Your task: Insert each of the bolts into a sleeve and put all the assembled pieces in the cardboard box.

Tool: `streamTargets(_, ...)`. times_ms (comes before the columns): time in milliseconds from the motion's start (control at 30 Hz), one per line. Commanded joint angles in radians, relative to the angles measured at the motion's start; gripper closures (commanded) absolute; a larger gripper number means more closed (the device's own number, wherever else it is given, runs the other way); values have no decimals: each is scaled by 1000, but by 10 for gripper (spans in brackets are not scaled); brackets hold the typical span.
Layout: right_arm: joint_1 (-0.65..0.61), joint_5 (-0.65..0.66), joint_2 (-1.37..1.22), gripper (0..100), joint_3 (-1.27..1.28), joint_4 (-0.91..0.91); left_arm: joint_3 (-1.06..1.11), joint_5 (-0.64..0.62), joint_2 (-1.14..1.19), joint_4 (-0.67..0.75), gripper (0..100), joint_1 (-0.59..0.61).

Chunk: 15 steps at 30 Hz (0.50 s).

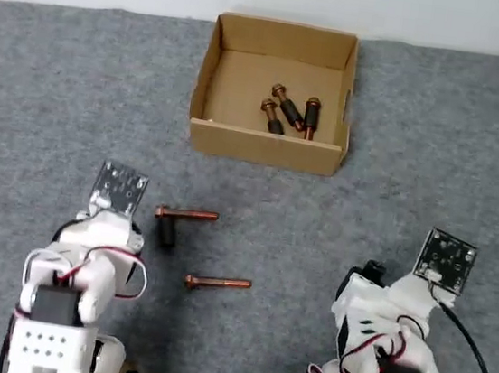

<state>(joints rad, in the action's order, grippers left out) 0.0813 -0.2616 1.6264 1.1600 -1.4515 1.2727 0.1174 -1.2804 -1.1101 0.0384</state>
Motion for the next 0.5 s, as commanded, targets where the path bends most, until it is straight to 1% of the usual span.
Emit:
streamTargets(0, 10, 12, 18, 991, 2, 28, -150, 2, 178, -8, 991, -8)
streamTargets(100, 10, 12, 18, 991, 6, 28, -248, 2, 336, -12, 991, -14)
streamTargets(333, 12, 12, 22, 991, 8, 28, -432, -14, 621, -6, 991, -115)
streamTargets(400, 15, 12, 25, 991, 8, 28, -486, -98, 687, -5, 991, -140)
streamTargets(467, 41, 12, 25, 991, 8, 28, -547, -226, 756, -6, 991, -153)
